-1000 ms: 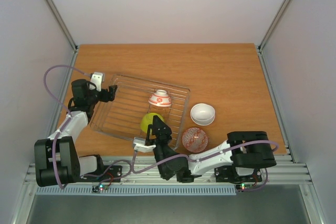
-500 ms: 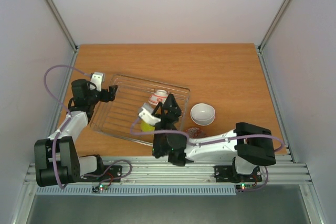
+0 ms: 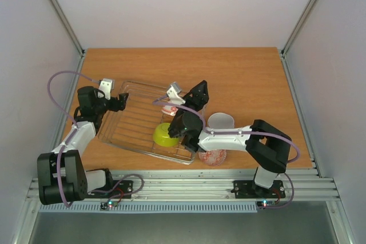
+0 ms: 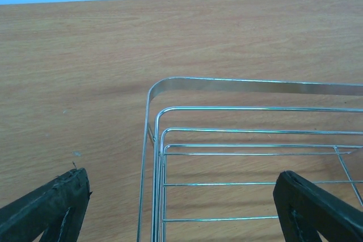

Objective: Load the bowls into the dish rack

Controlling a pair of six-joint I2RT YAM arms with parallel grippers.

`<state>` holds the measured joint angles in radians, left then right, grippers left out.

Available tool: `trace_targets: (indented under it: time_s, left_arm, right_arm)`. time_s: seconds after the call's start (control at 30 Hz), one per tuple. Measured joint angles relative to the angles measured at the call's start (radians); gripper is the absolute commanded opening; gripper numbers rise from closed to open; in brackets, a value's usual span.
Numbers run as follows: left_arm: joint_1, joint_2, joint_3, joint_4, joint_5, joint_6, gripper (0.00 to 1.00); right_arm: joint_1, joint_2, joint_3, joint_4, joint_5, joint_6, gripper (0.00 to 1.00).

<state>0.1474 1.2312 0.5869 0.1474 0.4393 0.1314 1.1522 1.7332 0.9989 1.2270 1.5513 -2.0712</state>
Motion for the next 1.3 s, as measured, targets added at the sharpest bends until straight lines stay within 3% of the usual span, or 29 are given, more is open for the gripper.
trace_targets:
  time_s: [0.4,0.8,0.9,1.1,1.3]
  left_arm:
    - [0.000,0.012,0.000,-0.026,0.020,0.010,0.89]
    - [0.000,0.025,0.000,-0.036,0.043,0.012,0.89]
    - [0.000,0.025,0.000,-0.043,0.044,0.014,0.89]
    - [0.000,0.024,0.000,-0.047,0.044,0.019,0.90]
    - [0.000,0.019,0.000,-0.047,0.051,0.019,0.89]
  right_arm:
    - [-0.105,-0.102,-0.059,0.000,0.000,-0.003,0.95]
    - [0.090,-0.253,0.004,0.001,0.000,-0.006,0.97]
    - [0.037,-0.235,0.026,0.004,-0.001,-0.006,0.97]
    - [-0.222,-0.118,-0.018,0.000,0.000,-0.006,0.98]
    - [-0.332,-0.066,-0.097,0.000,0.000,-0.007,0.98]
